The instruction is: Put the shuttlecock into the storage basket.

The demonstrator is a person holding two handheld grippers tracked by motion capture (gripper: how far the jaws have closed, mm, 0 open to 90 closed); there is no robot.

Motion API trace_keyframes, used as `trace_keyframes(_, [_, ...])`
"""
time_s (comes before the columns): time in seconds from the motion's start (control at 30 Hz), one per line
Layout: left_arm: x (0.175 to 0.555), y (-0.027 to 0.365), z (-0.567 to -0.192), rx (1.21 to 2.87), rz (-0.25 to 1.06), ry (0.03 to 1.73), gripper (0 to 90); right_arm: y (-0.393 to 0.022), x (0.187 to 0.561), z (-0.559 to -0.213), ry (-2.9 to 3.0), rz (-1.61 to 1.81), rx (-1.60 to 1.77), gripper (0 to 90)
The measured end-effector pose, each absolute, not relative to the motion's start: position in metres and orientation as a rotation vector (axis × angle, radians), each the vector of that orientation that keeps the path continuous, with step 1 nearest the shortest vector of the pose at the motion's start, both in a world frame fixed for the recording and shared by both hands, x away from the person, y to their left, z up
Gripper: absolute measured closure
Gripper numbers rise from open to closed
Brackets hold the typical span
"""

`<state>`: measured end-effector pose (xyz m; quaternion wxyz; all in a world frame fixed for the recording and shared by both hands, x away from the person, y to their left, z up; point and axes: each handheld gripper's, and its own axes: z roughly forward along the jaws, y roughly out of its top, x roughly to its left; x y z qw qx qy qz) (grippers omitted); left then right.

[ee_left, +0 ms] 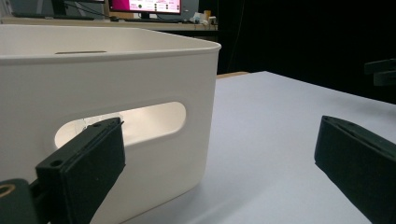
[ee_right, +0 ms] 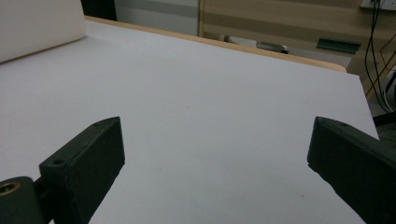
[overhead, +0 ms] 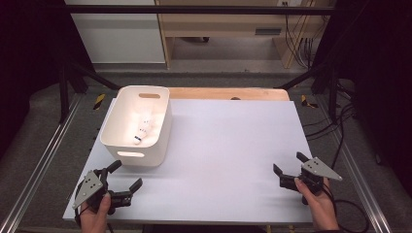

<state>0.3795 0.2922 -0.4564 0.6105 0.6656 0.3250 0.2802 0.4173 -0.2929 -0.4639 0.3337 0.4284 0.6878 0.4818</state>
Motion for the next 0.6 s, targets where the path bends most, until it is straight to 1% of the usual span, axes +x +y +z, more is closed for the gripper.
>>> trace_keyframes(0.6, [0.3796, 0.2919, -0.4566, 1.539, 0.646, 0.751, 1.5, -0.2837, 0.4161, -0.4729, 1.824, 1.264, 1.099, 4.3])
